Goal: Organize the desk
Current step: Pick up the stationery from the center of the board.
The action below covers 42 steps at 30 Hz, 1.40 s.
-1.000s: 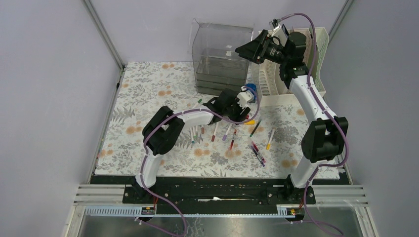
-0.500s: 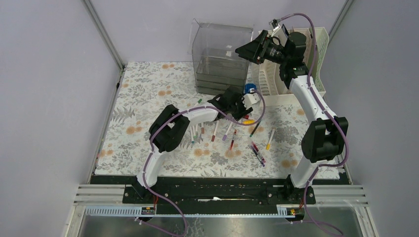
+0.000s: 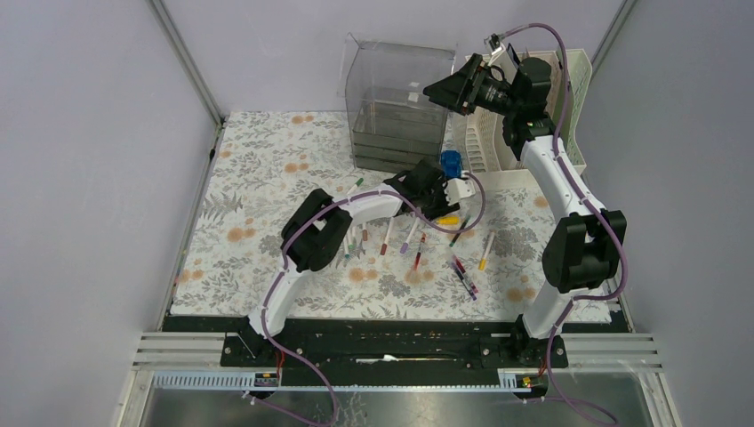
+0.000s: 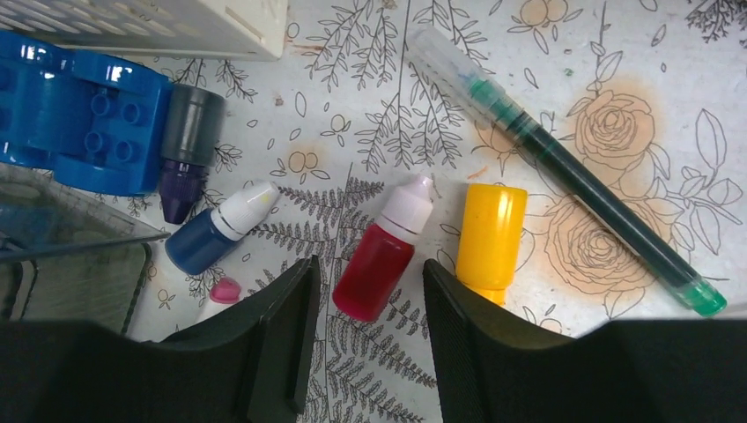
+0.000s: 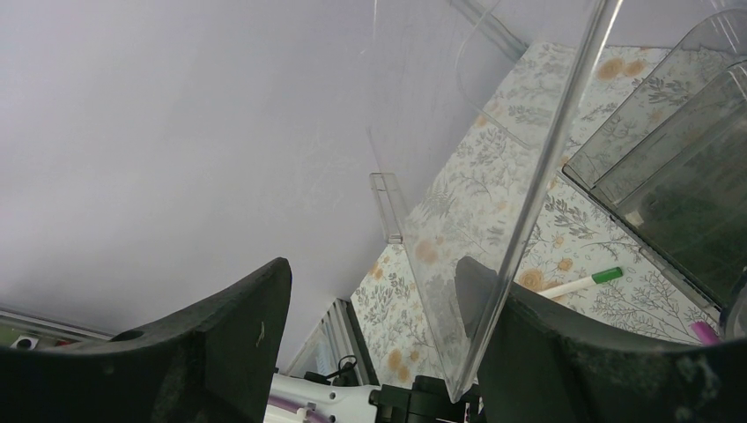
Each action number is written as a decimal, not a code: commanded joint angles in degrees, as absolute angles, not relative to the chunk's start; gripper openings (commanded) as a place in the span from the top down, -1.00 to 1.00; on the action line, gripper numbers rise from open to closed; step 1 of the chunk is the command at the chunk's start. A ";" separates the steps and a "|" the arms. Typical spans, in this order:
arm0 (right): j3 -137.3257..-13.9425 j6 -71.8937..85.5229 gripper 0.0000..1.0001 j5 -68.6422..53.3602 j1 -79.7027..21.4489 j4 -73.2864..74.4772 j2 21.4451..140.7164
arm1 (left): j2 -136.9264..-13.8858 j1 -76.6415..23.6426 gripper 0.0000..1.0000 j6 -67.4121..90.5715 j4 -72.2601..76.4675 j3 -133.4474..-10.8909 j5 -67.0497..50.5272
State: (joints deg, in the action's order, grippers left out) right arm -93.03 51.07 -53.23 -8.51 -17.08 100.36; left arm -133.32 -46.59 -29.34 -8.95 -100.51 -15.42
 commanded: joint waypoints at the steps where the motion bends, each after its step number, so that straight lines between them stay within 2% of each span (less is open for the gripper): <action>1: -93.67 51.50 -0.52 -55.28 -8.41 -21.63 99.51 | -134.29 -47.07 -0.03 -32.39 -9.90 -102.44 -18.60; 4: -93.78 51.55 -0.52 -55.20 -8.44 -21.62 99.63 | -134.59 -47.30 0.04 -32.78 -10.85 -102.32 -20.27; 6: -93.91 51.58 -0.52 -55.20 -8.44 -21.63 99.71 | -134.77 -47.52 0.23 -32.74 -11.61 -102.30 -21.13; 11: -94.12 52.02 -0.52 -55.20 -8.45 -22.26 100.01 | -134.51 -47.92 0.84 -31.26 -12.55 -102.22 -20.34; 14: -94.06 52.21 -0.52 -55.24 -8.48 -22.41 100.06 | -133.21 -47.92 0.99 -27.47 -12.14 -101.71 -17.78; 26: -92.43 51.84 -0.52 -55.37 -8.00 -22.50 99.13 | -111.58 -47.90 1.00 -5.92 14.39 -77.89 -5.69; 33: -91.37 51.81 -0.51 -55.11 -7.91 -22.59 98.40 | -96.23 -45.82 1.00 11.64 29.56 -57.24 -2.44; 39: -90.90 51.94 -0.52 -54.95 -7.91 -22.85 98.01 | -82.07 -37.42 1.00 33.37 34.38 -45.34 3.61; 42: -90.88 51.92 -0.51 -54.85 -7.95 -22.85 97.98 | -79.86 -30.67 1.00 48.50 37.79 -42.43 0.39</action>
State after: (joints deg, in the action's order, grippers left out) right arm -90.35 51.48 -53.69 -8.19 -18.74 100.38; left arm -83.46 -36.95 26.70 28.80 -44.99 -0.60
